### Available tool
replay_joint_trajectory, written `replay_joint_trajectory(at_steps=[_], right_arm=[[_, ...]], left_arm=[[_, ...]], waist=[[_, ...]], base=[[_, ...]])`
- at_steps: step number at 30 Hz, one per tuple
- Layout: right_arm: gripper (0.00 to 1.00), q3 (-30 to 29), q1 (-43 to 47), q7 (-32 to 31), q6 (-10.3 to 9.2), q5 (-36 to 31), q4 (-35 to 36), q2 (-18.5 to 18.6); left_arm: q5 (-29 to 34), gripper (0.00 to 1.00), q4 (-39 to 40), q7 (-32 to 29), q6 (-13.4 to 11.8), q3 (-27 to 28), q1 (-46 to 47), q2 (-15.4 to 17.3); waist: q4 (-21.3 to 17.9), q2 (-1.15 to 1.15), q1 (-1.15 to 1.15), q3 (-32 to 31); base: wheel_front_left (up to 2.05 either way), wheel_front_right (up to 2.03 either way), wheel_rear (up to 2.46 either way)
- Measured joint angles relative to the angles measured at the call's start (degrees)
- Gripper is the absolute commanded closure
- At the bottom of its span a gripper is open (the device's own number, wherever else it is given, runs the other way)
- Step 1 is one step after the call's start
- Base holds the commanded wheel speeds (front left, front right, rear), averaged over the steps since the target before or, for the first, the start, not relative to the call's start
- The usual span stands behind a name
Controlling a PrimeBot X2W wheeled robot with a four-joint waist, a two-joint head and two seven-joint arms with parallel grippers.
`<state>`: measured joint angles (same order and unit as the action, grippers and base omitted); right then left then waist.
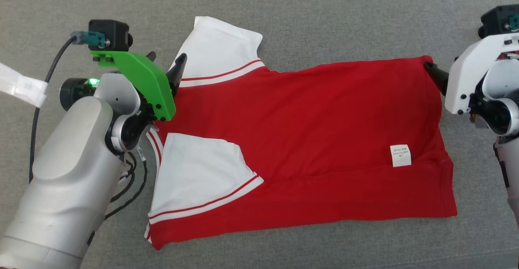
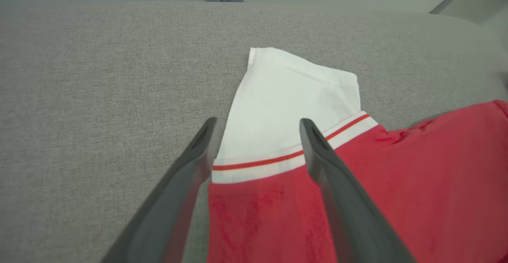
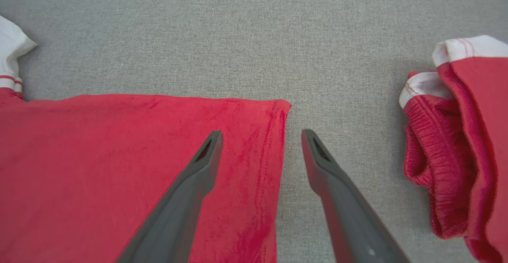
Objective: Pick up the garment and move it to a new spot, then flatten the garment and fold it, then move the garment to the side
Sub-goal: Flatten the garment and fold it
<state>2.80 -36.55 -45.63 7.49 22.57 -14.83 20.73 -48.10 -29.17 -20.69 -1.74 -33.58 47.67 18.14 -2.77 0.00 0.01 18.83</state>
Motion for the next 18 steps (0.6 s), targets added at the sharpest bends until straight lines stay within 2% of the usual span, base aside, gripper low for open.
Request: replay_joint_trajectory(at_steps=[3, 9, 18], right_arm=[[0.00, 1.46, -3.58, 0.89, 0.01, 0.42, -1.78, -0.27], [0.00, 3.85, -6.82, 3.07, 0.01, 1.99, -3.24, -0.78], [0.00, 6.80, -7.94, 5.41, 0.01, 4.13, -4.08, -1.29]], left_arm=[[0.81, 0.00, -5.00, 0.12, 0.53, -0.36, 3.47, -1.10], [3.63, 0.00, -11.77, 1.11, 1.24, -1.90, 9.14, -0.79], [6.48, 0.00, -18.15, -0.43, 2.04, -4.24, 15.11, -0.58]], waist=[[-0.96, 0.00, 0.00, 2.17], [-3.90, 0.00, 0.00, 5.16], [-8.25, 0.00, 0.00, 8.64]], base=[[0.00, 0.00, 0.00], [0.00, 0.00, 0.00], [0.00, 0.00, 0.00]])
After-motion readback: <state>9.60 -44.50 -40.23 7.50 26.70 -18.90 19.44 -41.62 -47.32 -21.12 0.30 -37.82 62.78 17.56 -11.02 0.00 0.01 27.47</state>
